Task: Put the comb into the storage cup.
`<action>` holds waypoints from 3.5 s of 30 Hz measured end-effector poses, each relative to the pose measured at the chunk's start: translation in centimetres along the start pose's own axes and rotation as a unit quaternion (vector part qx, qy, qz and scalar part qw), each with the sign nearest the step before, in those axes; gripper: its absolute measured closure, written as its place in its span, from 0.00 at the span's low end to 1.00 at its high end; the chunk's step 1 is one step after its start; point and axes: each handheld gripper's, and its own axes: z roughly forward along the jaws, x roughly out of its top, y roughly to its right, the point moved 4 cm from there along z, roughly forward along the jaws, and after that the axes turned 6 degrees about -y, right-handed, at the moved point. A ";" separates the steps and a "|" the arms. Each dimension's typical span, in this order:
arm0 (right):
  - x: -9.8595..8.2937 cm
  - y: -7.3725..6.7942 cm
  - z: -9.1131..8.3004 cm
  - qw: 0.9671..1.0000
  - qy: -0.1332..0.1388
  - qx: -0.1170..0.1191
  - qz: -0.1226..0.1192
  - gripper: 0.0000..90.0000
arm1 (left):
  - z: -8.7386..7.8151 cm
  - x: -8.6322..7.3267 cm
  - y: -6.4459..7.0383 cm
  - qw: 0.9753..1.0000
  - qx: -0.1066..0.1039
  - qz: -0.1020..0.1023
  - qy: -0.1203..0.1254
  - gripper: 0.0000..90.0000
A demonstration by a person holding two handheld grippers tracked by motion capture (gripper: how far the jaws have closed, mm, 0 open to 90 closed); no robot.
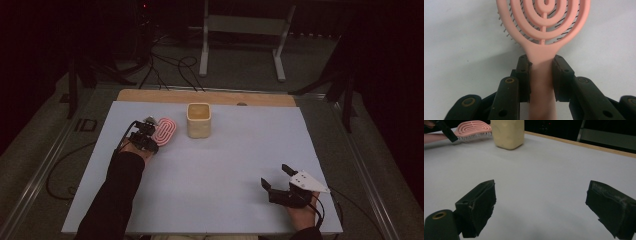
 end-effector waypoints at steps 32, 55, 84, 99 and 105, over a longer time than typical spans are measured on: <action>-0.1 -0.1 0.1 1.000 -0.004 0.001 -0.001 0.10 | -2.6 -0.3 0.3 0.997 -0.016 0.000 0.072 0.79; -0.2 -0.1 0.3 1.000 -0.009 0.001 -0.001 0.10 | -4.1 -0.8 0.2 0.991 -0.039 -0.008 0.128 0.79; -0.3 -0.3 0.4 1.000 -0.014 -0.002 -0.003 0.10 | -4.8 -1.6 0.0 0.982 -0.058 -0.020 0.178 0.80; -0.4 -0.4 0.6 1.000 -0.017 -0.003 -0.007 0.10 | -5.5 -2.2 0.2 0.971 -0.078 -0.019 0.225 0.81; -0.4 -0.6 0.7 1.000 -0.020 -0.002 -0.007 0.10 | -6.2 -2.6 0.5 0.965 -0.084 -0.013 0.250 0.81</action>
